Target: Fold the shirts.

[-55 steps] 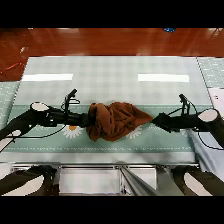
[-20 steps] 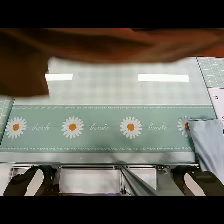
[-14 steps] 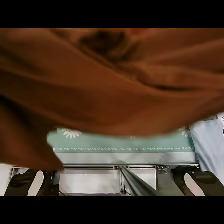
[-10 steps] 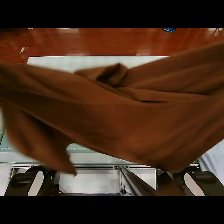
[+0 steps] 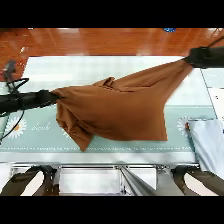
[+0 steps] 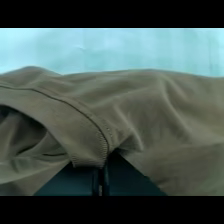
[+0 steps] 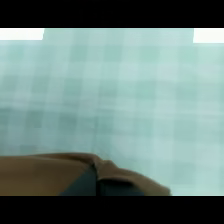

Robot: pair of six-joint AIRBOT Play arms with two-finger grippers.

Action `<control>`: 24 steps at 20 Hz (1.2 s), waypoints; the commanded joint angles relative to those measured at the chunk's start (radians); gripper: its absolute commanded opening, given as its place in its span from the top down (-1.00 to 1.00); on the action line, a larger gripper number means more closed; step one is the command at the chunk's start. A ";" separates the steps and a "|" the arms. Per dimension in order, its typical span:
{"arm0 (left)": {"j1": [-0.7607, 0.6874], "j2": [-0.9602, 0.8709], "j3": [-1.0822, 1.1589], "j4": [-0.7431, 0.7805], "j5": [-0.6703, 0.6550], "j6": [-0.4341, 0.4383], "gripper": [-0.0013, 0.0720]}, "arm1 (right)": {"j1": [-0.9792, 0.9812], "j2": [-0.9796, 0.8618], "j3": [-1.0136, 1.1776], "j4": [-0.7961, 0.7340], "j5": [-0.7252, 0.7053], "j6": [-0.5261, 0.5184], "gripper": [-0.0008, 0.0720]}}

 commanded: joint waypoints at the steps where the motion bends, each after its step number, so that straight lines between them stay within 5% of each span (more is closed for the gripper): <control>1: 0.000 -0.289 0.032 -0.241 0.111 0.126 0.92 | 0.000 -0.248 0.023 0.159 -0.156 -0.001 0.92; 3: 0.005 -0.423 0.135 -0.290 0.050 0.121 0.84 | 0.000 -0.332 0.039 0.325 -0.204 -0.036 0.91; 4: 0.008 -0.481 0.200 -0.290 -0.023 0.121 0.26 | 0.000 -0.357 0.048 0.364 -0.220 -0.043 0.61; 5: 0.014 -0.524 0.262 -0.277 -0.106 0.120 -0.43 | -0.003 -0.372 0.056 0.374 -0.227 -0.042 -0.09; 9: 0.122 -0.586 0.485 0.013 -0.431 0.005 -0.41 | -0.128 -0.363 0.144 0.338 -0.006 -0.037 -0.14; 13: 0.327 -0.461 0.365 0.121 -0.457 -0.010 -0.41 | -0.311 -0.235 0.041 0.240 0.243 -0.063 -0.14; 16: 0.506 -0.395 0.096 0.093 -0.430 -0.003 -0.41 | -0.391 -0.026 -0.301 0.242 0.163 -0.100 -0.14; 19: 0.622 -0.368 -0.130 -0.067 -0.386 0.106 -0.41 | -0.435 0.193 -0.628 0.307 0.057 -0.137 -0.14; 21: 0.635 -0.368 -0.214 -0.144 -0.364 0.175 -0.41 | -0.436 0.288 -0.750 0.344 0.039 -0.139 -0.14; 24: 0.601 -0.368 -0.277 -0.159 -0.249 0.161 -0.41 | -0.436 0.351 -0.819 0.378 0.047 -0.141 -0.14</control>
